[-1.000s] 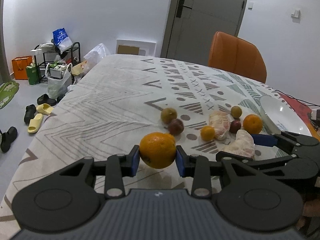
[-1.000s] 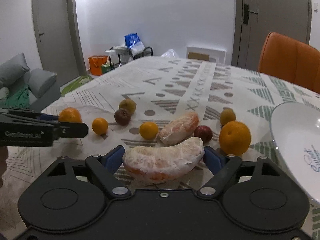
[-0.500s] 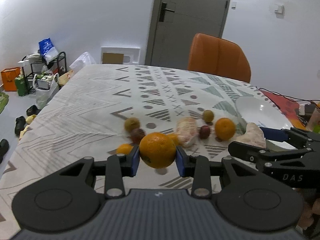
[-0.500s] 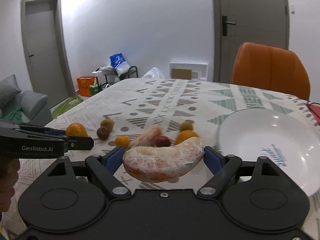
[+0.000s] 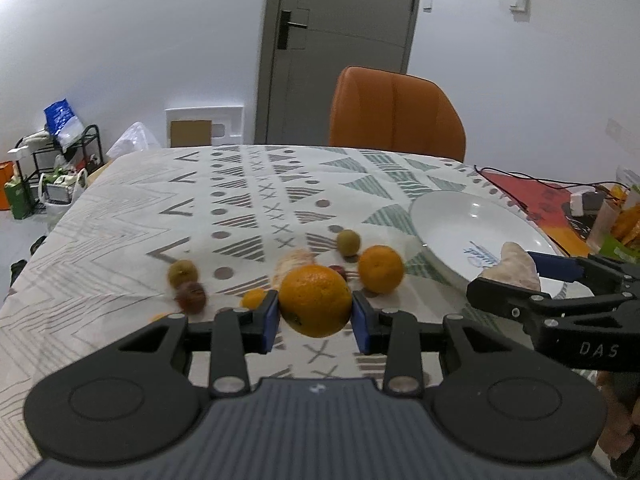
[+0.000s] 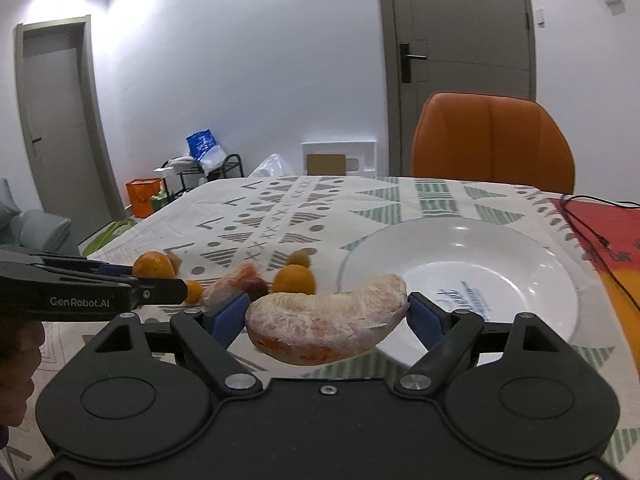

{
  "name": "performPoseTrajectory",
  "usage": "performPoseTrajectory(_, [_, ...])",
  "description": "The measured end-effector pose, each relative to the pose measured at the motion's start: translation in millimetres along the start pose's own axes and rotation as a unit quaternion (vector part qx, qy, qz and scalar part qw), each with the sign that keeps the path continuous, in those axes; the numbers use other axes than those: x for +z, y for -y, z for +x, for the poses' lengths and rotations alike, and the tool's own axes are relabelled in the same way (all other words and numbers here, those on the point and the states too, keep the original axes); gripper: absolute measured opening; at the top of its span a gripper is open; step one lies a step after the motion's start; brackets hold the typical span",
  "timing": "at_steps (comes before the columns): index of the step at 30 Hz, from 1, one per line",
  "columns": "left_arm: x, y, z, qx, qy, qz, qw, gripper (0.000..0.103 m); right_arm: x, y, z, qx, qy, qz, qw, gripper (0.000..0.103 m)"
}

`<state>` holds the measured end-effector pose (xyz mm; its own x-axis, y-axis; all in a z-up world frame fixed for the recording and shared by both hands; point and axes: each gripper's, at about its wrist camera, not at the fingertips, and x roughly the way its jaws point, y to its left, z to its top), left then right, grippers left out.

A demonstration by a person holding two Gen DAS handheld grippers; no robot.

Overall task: Organize fruits
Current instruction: 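Carry the pomelo segment into the white plate and open the right tool while the left holds the orange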

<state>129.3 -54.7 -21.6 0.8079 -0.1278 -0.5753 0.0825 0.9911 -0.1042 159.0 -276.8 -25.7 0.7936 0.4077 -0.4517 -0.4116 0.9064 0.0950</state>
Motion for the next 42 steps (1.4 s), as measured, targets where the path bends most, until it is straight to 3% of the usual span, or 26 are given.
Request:
performPoseTrajectory(25, [11.8,85.5,26.1,-0.034,-0.009,0.056,0.9978,0.036,-21.5,90.4,-32.9,-0.053,0.020,0.074,0.996,0.082])
performPoseTrajectory(42, [21.8,107.3,42.2,-0.039,-0.011,0.071,0.9967,0.036,-17.5,104.9,-19.8,-0.045,0.028,0.071,0.996,0.085])
